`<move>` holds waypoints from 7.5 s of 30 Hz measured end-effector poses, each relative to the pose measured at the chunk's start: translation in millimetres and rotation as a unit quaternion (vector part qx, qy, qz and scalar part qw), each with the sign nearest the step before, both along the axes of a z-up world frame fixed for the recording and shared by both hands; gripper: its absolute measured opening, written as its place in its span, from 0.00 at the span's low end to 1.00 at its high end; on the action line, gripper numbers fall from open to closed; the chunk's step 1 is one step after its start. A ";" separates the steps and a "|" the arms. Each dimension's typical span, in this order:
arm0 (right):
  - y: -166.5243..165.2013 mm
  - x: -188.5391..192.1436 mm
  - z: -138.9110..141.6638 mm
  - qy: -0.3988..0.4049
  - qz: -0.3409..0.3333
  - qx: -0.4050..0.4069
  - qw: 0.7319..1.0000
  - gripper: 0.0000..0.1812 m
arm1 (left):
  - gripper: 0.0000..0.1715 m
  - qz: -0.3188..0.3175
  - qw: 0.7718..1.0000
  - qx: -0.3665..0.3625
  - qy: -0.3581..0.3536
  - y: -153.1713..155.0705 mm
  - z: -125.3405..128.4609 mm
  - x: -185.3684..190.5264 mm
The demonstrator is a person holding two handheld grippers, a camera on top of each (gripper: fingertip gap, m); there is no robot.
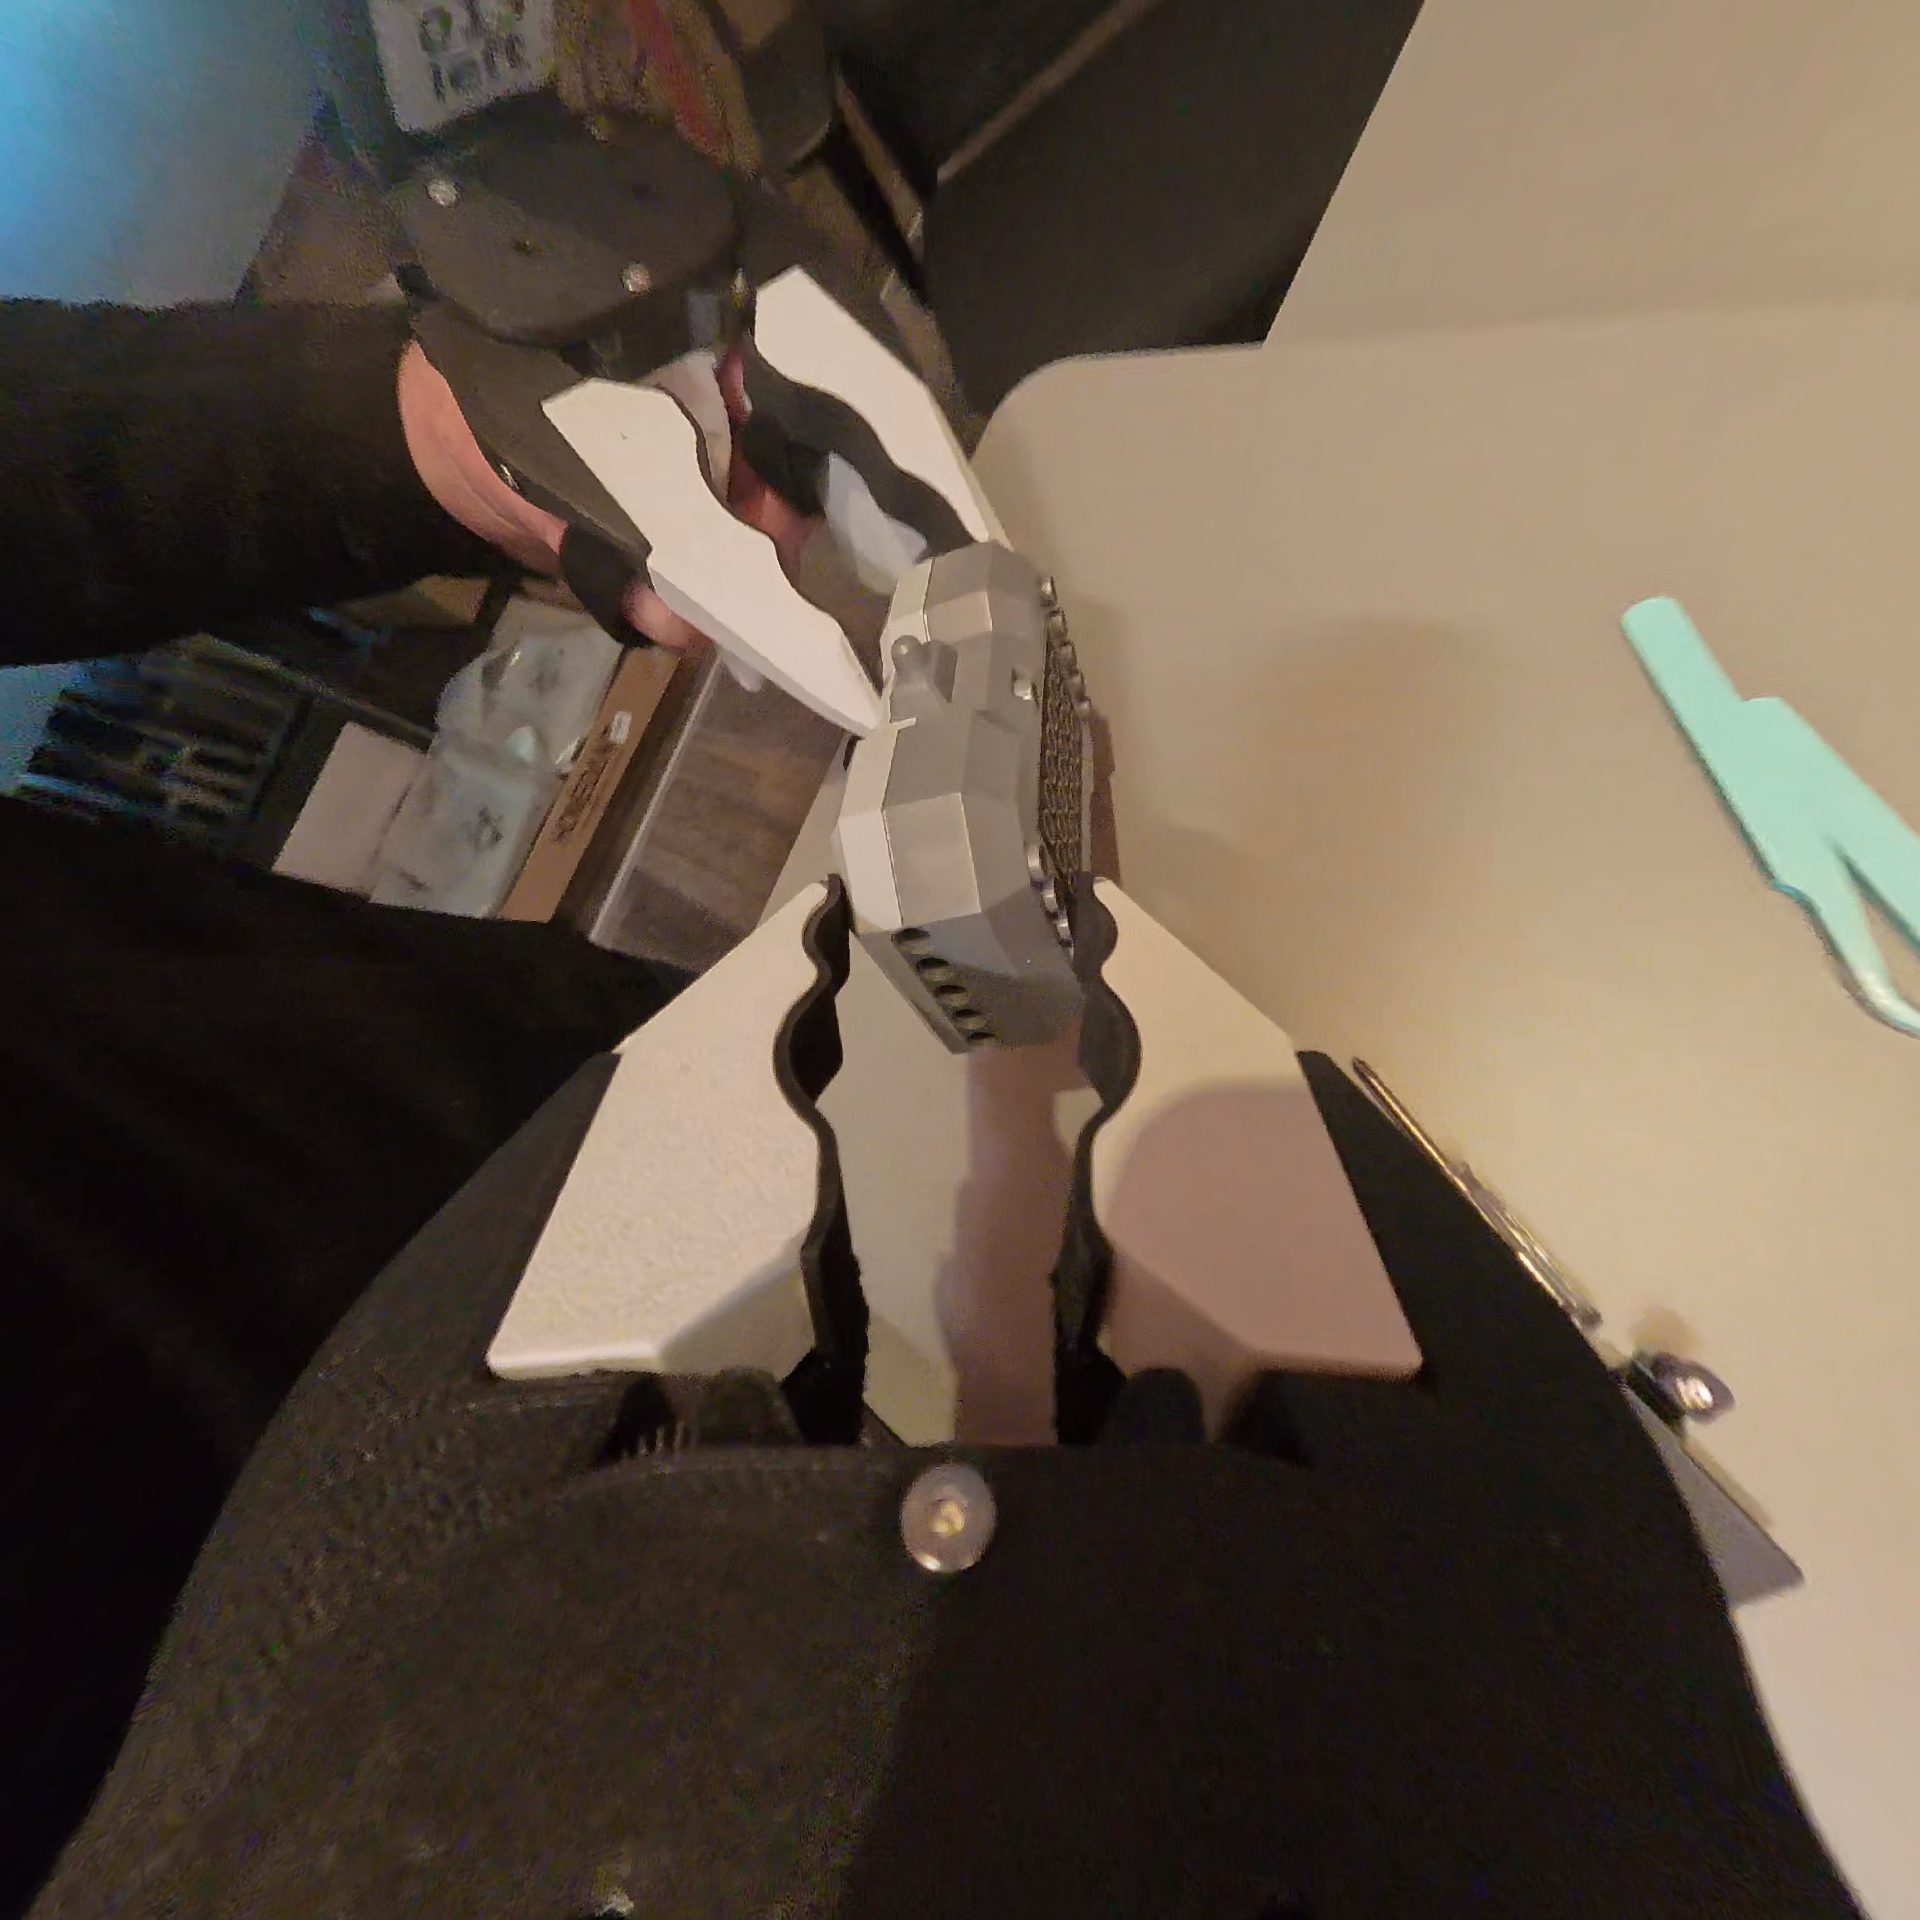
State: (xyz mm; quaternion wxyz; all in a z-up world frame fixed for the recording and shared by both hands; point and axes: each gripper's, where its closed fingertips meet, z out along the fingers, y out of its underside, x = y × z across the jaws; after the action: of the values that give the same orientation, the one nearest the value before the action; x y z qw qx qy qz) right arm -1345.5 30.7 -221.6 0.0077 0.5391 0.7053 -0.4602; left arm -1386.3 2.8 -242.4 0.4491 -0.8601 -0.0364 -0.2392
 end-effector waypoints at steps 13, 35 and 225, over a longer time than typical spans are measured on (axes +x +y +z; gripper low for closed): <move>1.7 -24.3 -41.0 -0.107 0.033 -0.067 0.991 0.21 | 0.22 0.003 0.996 -0.084 -0.022 9.8 -13.2 -35.8; 32.9 -56.5 -39.4 -0.089 0.007 -0.103 0.991 0.21 | 0.12 -0.002 0.987 -0.104 -0.120 37.0 -18.3 -59.7; 122.1 313.7 -26.3 -0.055 -0.481 0.246 0.840 0.86 | 0.92 0.021 0.967 -0.095 0.237 183.2 -6.2 271.4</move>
State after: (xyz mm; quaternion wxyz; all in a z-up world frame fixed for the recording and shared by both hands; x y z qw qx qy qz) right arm -1031.8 152.8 -247.9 -0.3087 0.8190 0.4458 -0.1875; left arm -1114.9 186.0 -248.6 0.3664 -0.9298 0.0305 -0.0144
